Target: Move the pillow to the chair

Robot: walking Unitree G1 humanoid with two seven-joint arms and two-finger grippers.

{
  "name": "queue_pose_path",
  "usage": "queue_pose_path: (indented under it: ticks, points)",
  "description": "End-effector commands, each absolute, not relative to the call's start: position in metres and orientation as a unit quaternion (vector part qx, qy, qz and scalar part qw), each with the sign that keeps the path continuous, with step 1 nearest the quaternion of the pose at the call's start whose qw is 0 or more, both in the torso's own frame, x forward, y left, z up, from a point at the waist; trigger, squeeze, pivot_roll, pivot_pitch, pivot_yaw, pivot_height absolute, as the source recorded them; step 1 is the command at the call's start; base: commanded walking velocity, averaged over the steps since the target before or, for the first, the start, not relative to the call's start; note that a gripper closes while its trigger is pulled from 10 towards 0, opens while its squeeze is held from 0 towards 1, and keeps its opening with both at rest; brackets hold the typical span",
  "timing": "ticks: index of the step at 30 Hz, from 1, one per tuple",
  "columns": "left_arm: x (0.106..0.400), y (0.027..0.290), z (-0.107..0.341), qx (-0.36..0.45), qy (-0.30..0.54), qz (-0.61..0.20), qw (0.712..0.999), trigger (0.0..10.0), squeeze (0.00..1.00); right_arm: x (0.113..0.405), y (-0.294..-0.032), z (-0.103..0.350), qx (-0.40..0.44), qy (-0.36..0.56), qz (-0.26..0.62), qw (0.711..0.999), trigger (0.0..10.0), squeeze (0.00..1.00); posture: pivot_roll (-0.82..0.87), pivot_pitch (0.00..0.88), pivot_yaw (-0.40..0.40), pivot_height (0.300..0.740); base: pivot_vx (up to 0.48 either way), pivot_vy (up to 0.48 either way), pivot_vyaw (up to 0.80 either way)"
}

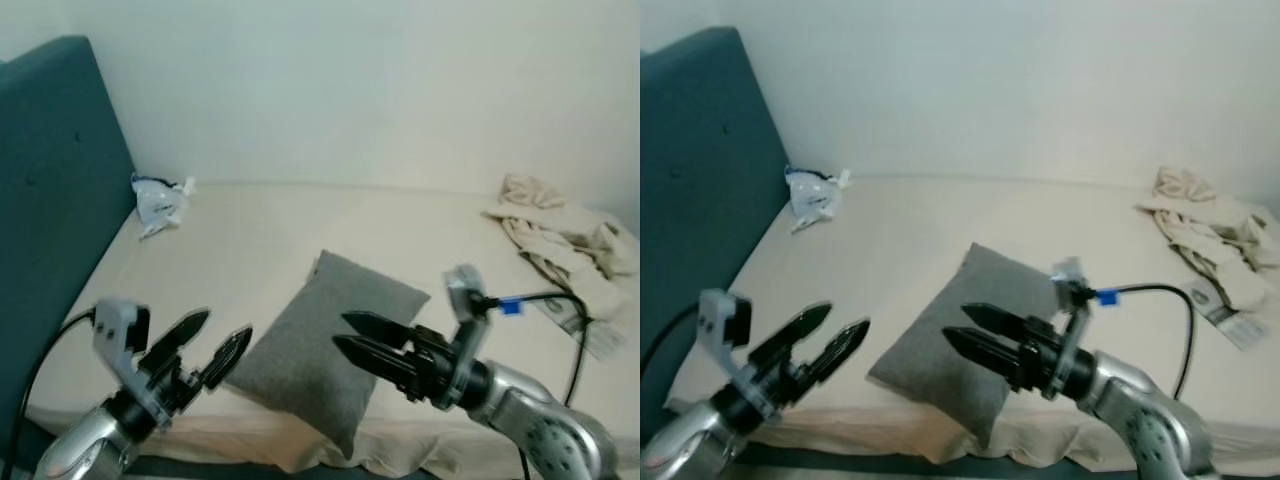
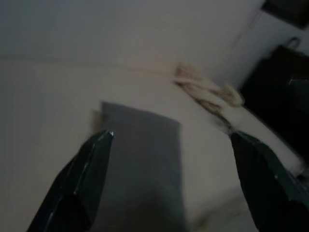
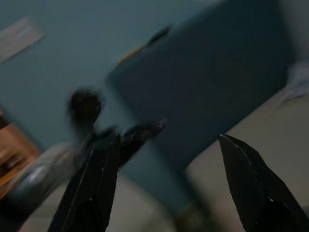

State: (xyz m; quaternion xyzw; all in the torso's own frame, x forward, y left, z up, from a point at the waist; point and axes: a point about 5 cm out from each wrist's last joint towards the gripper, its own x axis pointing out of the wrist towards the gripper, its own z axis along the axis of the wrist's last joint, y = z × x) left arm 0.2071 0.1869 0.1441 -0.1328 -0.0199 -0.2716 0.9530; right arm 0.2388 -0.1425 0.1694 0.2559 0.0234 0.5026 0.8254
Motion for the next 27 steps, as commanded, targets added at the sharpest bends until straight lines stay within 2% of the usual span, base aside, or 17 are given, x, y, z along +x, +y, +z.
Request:
queue_pose_path:
  ticks: [1, 2, 4, 6, 8, 10, 14, 15, 18, 20, 21, 24, 27]
  points:
    - [0.214, 0.187, 0.142, -0.111, -0.014, -0.255, 0.96, 10.0, 0.0, 0.246, -0.141, 0.17, 0.245, 0.012, 0.475, 0.845, 10.0, 0.0, -0.02, 0.025, -0.028, 0.74, 0.0, 0.0, 0.0]
    - [0.248, 0.188, 0.127, -0.026, 0.006, -0.181, 0.983, 10.0, 0.0, 0.273, -0.131, 0.166, 0.21, -0.015, 0.403, 0.89, 10.0, 0.0, -0.01, 0.021, -0.038, 0.74, 0.0, 0.0, 0.0]
    - [0.282, 0.188, 0.124, 0.007, 0.0, -0.098, 0.995, 10.0, 0.0, 0.292, -0.116, 0.167, 0.281, -0.03, 0.38, 0.881, 10.0, 0.0, -0.02, 0.013, -0.036, 0.74, 0.0, 0.0, 0.0]
    - [0.293, 0.179, 0.137, -0.037, -0.03, -0.102, 0.994, 10.0, 0.0, 0.291, -0.105, 0.173, 0.297, -0.033, 0.415, 0.859, 10.0, 0.0, -0.03, 0.006, -0.031, 0.74, 0.0, 0.0, 0.0]
    - [0.292, 0.175, 0.145, -0.057, -0.045, -0.121, 0.99, 10.0, 0.0, 0.286, -0.103, 0.177, 0.281, -0.036, 0.439, 0.853, 10.0, 0.0, -0.03, 0.009, -0.031, 0.74, 0.0, 0.0, 0.0]
    - [0.275, 0.186, 0.146, -0.058, -0.048, -0.13, 0.989, 10.0, 0.0, 0.273, -0.113, 0.18, 0.282, -0.039, 0.453, 0.845, 10.0, 0.0, -0.03, 0.01, -0.035, 0.74, 0.0, 0.0, 0.0]
    - [0.254, 0.209, 0.127, -0.023, -0.019, -0.074, 0.997, 10.0, 0.0, 0.264, -0.129, 0.167, 0.259, -0.018, 0.409, 0.875, 10.0, 0.0, -0.03, 0.007, -0.038, 0.74, 0.0, 0.0, 0.0]
    - [0.235, 0.207, 0.122, -0.017, -0.016, -0.094, 0.995, 10.0, 0.0, 0.251, -0.141, 0.162, 0.246, -0.011, 0.412, 0.877, 10.0, 0.0, -0.03, 0.015, -0.045, 0.74, 0.0, 0.0, 0.0]
    - [0.222, 0.207, 0.116, -0.004, -0.008, -0.09, 0.996, 10.0, 0.0, 0.245, -0.155, 0.159, 0.24, -0.007, 0.395, 0.887, 10.0, 0.0, -0.03, 0.012, -0.048, 0.74, 0.0, 0.0, 0.0]
    - [0.229, 0.207, 0.11, 0.003, -0.001, -0.067, 0.998, 10.0, 0.0, 0.253, -0.154, 0.156, 0.236, -0.005, 0.378, 0.895, 10.0, 0.0, -0.03, 0.017, -0.053, 0.74, 0.0, 0.0, 0.0]
    - [0.246, 0.199, 0.107, 0.006, -0.004, -0.052, 0.999, 10.0, 0.0, 0.27, -0.147, 0.15, 0.21, -0.004, 0.347, 0.914, 10.0, 0.0, -0.03, 0.021, -0.056, 0.74, 0.0, 0.0, 0.0]
    - [0.272, 0.181, 0.109, 0.011, -0.016, -0.054, 0.998, 10.0, 0.0, 0.294, -0.136, 0.139, 0.173, 0.01, 0.295, 0.94, 10.0, 0.0, -0.02, 0.021, -0.057, 0.74, 0.0, 0.0, 0.0]
    - [0.289, 0.168, 0.116, 0.009, -0.028, -0.054, 0.998, 10.0, 0.0, 0.304, -0.13, 0.135, 0.149, 0.015, 0.277, 0.949, 10.0, 0.0, -0.02, 0.018, -0.057, 0.74, 0.0, 0.0, 0.0]
